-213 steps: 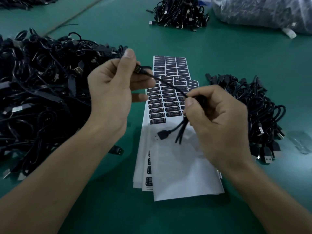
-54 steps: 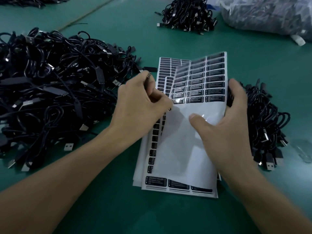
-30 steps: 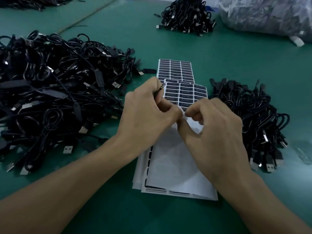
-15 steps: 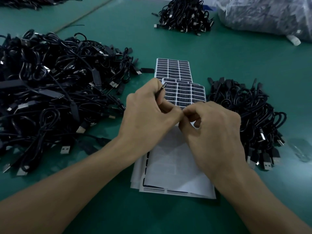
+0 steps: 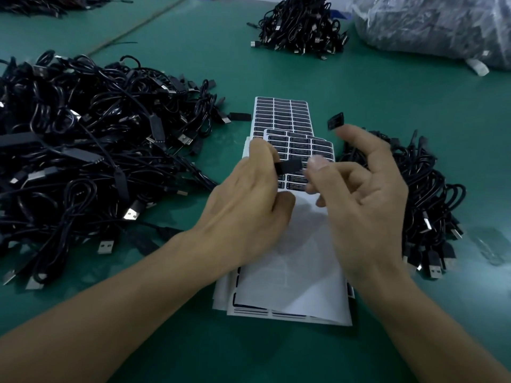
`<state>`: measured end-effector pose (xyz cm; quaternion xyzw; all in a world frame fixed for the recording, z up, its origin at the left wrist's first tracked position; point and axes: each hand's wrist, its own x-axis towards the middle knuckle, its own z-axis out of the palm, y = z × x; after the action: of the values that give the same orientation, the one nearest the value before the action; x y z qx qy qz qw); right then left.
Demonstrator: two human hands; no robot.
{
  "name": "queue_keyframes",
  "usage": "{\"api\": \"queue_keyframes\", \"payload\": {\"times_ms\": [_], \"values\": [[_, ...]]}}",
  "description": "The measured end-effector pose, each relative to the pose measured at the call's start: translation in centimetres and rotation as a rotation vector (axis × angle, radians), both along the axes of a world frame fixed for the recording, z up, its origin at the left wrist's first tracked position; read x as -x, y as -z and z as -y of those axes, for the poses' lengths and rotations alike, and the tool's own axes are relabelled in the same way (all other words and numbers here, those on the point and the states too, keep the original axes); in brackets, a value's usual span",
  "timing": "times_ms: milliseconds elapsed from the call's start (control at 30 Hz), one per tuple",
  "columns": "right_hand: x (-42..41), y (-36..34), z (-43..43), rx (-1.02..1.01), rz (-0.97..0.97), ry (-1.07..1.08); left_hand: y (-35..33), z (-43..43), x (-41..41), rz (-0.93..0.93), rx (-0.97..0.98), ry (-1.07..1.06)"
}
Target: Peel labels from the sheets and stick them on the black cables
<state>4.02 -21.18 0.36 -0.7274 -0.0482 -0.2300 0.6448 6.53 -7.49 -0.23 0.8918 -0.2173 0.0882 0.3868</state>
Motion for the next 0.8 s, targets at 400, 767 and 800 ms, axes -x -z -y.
{"api": "queue_keyframes", "payload": {"times_ms": [400, 767, 800], "values": [[-0.8, 0.4, 0.9, -0.099, 0.029, 0.034, -0.7, -0.7, -0.5, 0.068, 0.097, 0.048], [-0.7, 0.0, 0.4, -0.276, -0.029, -0.019, 0.5, -0.4, -1.3, -0.119, 0.469, -0.019], [-0.7, 0.1, 0.4, -0.281, -0.061, -0.042, 0.5, -0.3, -1.2, -0.116, 0.473, -0.005]]}}
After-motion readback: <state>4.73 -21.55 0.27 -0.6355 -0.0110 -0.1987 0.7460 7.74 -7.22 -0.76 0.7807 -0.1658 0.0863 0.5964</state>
